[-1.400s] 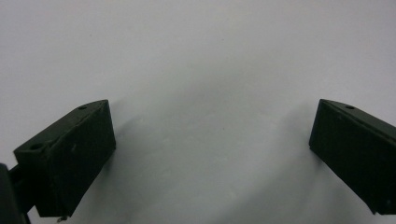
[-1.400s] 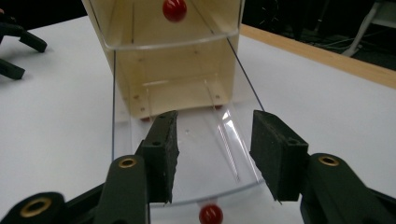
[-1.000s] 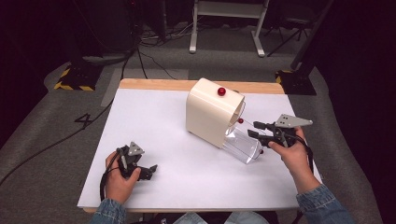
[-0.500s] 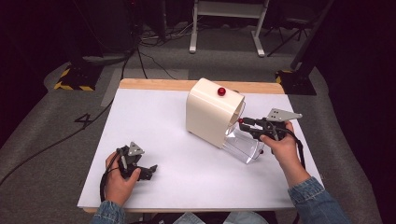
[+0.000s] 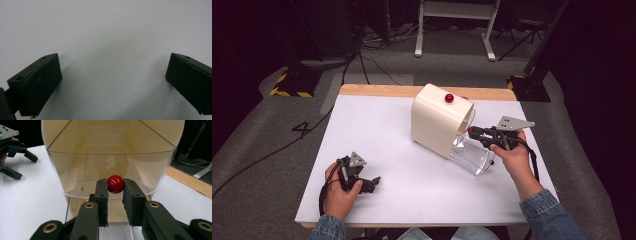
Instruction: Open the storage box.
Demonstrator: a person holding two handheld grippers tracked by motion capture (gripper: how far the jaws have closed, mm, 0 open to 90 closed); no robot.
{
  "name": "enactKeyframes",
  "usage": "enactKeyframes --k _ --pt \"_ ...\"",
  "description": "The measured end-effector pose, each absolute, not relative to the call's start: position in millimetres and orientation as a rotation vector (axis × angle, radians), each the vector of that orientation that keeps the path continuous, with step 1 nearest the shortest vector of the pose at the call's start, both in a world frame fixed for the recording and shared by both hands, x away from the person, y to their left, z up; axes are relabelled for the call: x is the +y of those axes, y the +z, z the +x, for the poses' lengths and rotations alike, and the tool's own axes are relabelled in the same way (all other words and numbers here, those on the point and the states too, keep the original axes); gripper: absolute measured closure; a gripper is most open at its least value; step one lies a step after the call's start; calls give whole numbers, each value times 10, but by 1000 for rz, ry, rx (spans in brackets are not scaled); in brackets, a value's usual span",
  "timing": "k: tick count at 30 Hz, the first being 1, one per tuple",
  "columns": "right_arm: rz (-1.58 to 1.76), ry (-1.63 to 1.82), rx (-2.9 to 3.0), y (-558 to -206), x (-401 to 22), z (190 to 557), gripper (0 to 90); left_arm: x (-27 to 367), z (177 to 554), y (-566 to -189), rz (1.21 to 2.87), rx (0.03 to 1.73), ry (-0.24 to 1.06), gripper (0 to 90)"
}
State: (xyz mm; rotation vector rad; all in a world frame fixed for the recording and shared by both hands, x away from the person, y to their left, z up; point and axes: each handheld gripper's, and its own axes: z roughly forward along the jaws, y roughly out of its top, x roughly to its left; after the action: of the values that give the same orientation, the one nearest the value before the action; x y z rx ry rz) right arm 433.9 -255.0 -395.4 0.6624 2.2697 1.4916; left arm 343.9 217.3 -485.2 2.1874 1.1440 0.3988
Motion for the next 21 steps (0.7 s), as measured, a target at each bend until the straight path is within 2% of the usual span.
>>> enactKeyframes --k 21 --pt "724 1495 2236 -3941 -3072 3978 746 2173 3438 -4852 2188 1144 399 3"
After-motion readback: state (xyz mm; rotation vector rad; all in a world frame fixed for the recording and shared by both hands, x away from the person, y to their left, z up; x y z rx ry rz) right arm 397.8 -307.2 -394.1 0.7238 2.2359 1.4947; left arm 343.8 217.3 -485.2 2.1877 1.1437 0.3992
